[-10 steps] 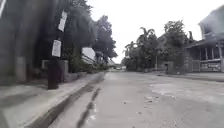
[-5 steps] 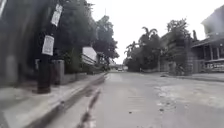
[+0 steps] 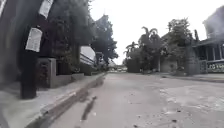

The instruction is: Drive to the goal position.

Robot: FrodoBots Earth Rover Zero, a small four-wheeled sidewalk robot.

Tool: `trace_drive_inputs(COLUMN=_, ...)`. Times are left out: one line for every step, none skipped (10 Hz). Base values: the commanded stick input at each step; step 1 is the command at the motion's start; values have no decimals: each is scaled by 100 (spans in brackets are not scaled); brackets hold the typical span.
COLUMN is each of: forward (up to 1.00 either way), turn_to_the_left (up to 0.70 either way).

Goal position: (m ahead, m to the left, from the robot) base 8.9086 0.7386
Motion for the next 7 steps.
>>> trace_drive_inputs(forward=70, turn_to_the_left=0)
trace_drive_inputs(forward=70, turn_to_the_left=0)
trace_drive_inputs(forward=70, turn_to_the_left=0)
trace_drive_inputs(forward=70, turn_to_the_left=0)
trace_drive_inputs(forward=70, turn_to_the_left=0)
trace_drive_inputs(forward=70, turn_to_the_left=0)
trace_drive_inputs(forward=70, turn_to_the_left=0)
